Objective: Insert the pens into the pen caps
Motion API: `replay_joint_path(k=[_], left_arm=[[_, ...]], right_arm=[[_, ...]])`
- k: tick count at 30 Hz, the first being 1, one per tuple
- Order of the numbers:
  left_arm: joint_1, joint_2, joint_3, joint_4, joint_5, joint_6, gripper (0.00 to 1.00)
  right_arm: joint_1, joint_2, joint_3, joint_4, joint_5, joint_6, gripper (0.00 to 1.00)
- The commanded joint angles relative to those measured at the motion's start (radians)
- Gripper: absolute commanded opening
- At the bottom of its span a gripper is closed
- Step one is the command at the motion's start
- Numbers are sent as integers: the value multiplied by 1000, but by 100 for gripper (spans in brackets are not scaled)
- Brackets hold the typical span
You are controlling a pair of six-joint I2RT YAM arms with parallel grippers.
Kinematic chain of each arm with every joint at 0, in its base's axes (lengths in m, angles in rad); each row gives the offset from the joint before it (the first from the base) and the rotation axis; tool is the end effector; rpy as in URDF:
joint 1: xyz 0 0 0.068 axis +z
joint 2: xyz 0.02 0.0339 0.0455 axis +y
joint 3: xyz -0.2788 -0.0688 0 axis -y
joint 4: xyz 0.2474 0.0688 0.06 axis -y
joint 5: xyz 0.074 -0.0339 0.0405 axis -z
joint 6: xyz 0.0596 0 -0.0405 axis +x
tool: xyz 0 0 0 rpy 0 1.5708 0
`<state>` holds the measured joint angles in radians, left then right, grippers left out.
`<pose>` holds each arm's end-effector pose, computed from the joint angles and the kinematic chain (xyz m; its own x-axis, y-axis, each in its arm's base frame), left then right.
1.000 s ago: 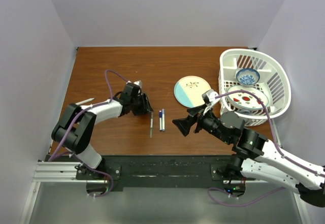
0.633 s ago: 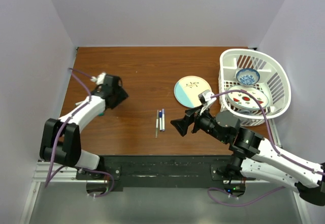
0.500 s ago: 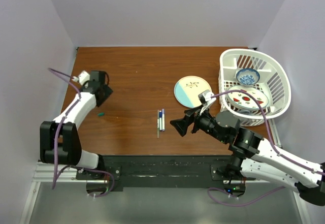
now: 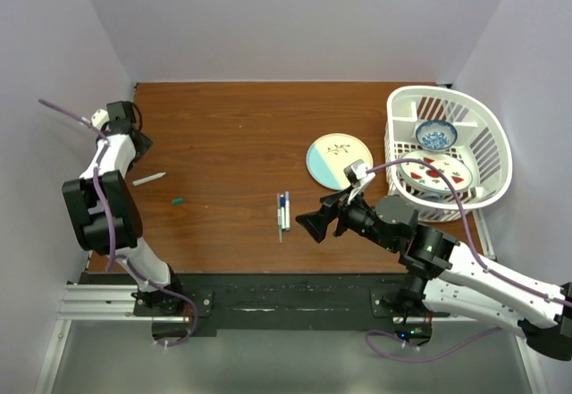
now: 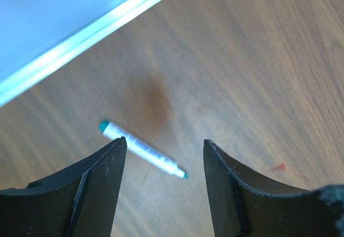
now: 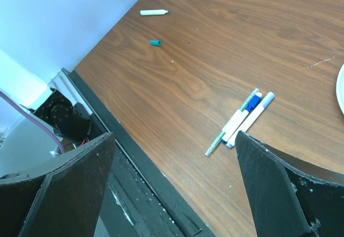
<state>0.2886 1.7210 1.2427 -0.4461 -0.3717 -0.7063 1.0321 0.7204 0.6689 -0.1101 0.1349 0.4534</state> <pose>0.3648 0.1309 0.2252 -0.2740 -0.7121 -0.6464 -0.8579 0.4847 -0.1703 0.1054 0.1607 0.3232 -0.4170 0.1484 -0.8967 -0.6673 0.6199 0.4129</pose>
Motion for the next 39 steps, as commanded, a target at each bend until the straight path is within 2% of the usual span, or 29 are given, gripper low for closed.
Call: replay_joint_path(k=[1, 8, 11, 17, 22, 29, 35, 39], left_arm=[[26, 66, 113, -23, -6, 80, 64], [106, 189, 175, -34, 43, 148, 64], [110, 216, 176, -23, 94, 226, 62], [112, 244, 135, -31, 126, 255, 60], [110, 278, 124, -60, 218, 263, 57], [112, 238, -40, -37, 228, 278, 56], [109, 167, -185, 15, 295, 280, 52], [103, 132, -226, 13, 315, 306, 51]], right_arm=[[-1, 11, 14, 32, -14, -9, 97], [-1, 28, 63, -8, -4, -24, 97], [-1, 20, 46, 24, -1, -4, 97], [-1, 33, 67, 26, -35, 25, 96], [-1, -9, 69, 6, -40, 39, 96], [-1, -90, 52, -2, -41, 96, 95], [-1, -119, 44, 1, -76, 128, 94], [-1, -110, 46, 1, -83, 126, 94]])
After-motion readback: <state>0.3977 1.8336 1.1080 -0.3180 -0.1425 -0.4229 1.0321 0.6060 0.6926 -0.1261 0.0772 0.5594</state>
